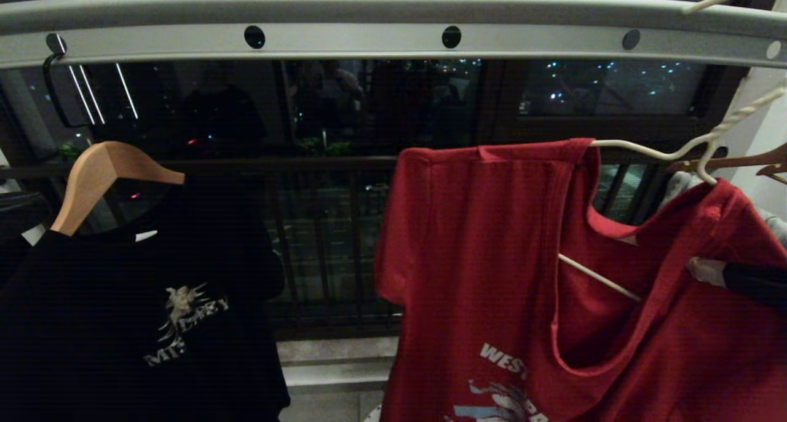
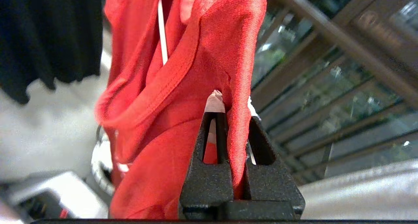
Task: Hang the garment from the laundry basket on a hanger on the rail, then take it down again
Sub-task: Hang the clothes rack on the clothesline
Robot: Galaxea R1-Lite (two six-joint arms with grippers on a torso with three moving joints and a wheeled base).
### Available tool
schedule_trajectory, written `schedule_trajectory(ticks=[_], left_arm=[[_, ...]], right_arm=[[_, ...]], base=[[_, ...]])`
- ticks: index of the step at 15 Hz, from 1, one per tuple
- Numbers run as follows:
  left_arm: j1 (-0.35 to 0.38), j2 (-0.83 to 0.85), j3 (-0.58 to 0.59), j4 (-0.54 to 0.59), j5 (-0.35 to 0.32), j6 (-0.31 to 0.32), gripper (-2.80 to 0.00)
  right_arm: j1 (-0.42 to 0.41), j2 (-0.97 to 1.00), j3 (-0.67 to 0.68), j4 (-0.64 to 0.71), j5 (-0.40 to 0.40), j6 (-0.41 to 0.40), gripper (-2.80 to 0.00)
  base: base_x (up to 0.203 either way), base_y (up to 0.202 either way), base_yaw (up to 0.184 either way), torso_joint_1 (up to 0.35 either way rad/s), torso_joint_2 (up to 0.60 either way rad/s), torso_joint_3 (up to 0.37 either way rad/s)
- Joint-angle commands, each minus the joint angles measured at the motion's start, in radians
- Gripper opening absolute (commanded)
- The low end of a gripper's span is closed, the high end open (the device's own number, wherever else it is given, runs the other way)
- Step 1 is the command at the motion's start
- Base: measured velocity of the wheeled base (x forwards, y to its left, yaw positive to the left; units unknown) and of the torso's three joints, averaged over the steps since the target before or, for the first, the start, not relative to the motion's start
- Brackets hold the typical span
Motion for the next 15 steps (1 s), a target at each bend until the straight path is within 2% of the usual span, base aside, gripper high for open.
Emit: schedule_trajectory(ticks=[1,5,7,9,10,12,15], left_arm=[[0.0,-0.002,-0.002,0.001,0.001,0.0,-2.8],[0.0,-0.004,-0.003,-0.001,0.001,0.0,-2.8],[0.0,-0.002,-0.004,-0.029,0.001,-0.003,-2.8],[0.0,-0.002,-0.002,-0.033,0.001,-0.003,-2.8],[0.0,-0.001,0.0,-0.033,0.001,-0.003,-2.8],[0.0,0.001,0.0,-0.033,0.001,-0.003,-2.8],[-0.001,0.001,0.001,-0.033,0.0,-0.003,-2.8]], right_arm=[[0.0,-0.003,0.027,-0.037,-0.002,-0.004,-2.8],[0.0,0.004,0.025,-0.035,-0.046,-0.004,-2.8],[0.001,0.018,0.018,-0.036,-0.057,0.044,-2.8],[0.0,0.04,0.012,-0.039,-0.071,0.048,-2.8],[0.0,0.056,0.005,-0.043,-0.089,0.055,-2.8],[0.0,0.091,-0.007,-0.058,-0.159,0.126,-2.8],[-0.001,0.106,-0.01,-0.066,-0.187,0.145,-2.8]], base=[[0.0,0.0,0.0,0.0,0.0,0.0],[0.0,0.0,0.0,0.0,0.0,0.0],[0.0,0.0,0.0,0.0,0.0,0.0],[0.0,0.0,0.0,0.0,0.0,0.0],[0.0,0.0,0.0,0.0,0.0,0.0],[0.0,0.0,0.0,0.0,0.0,0.0],[0.0,0.0,0.0,0.0,0.0,0.0]])
